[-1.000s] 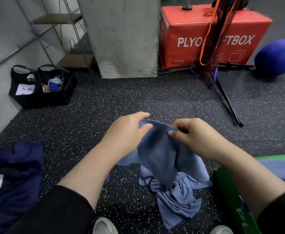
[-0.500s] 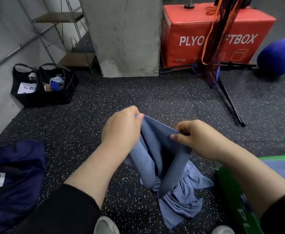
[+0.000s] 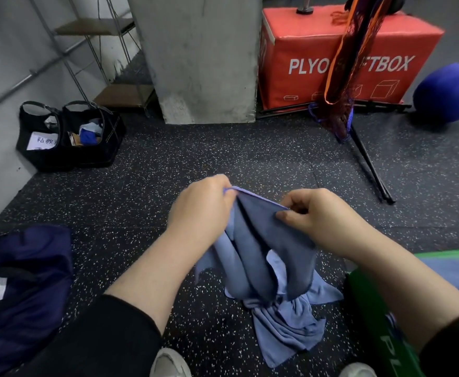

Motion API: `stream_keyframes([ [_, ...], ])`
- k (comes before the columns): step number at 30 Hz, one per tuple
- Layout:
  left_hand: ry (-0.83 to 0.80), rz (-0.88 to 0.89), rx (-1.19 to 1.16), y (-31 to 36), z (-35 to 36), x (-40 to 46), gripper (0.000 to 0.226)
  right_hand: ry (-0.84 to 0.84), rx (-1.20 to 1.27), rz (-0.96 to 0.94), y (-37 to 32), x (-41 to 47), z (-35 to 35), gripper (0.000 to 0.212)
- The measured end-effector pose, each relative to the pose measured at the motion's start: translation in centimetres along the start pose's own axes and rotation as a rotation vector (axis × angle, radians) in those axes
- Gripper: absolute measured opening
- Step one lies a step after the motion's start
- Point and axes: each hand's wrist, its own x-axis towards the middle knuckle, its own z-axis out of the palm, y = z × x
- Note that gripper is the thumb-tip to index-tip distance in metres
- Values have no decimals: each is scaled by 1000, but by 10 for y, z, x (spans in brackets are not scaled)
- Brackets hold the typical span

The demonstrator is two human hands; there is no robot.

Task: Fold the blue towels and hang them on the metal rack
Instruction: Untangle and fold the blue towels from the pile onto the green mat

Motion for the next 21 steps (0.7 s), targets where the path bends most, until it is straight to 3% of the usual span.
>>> stream_keyframes([
  [2, 3, 9, -6, -1, -3, 0, 8, 20, -43, -10, 2, 0, 0, 10],
  [5, -163, 182, -45, 11, -3, -11, 33, 22, -61, -55, -1, 0, 4, 13],
  [7, -213, 225, -13, 17, 5, -14, 22, 18, -61, -66, -6, 0, 7, 12],
  [13, -39, 44, 13, 4, 3, -5, 22, -22, -88, 34, -6, -2, -2, 22],
  [16, -47, 10, -191, 3, 1, -2, 18, 47, -74, 51, -4, -3, -5, 30],
  [21, -178, -57, -438, 12, 0, -10, 45, 114, 344, 124, -6, -2, -1, 35],
])
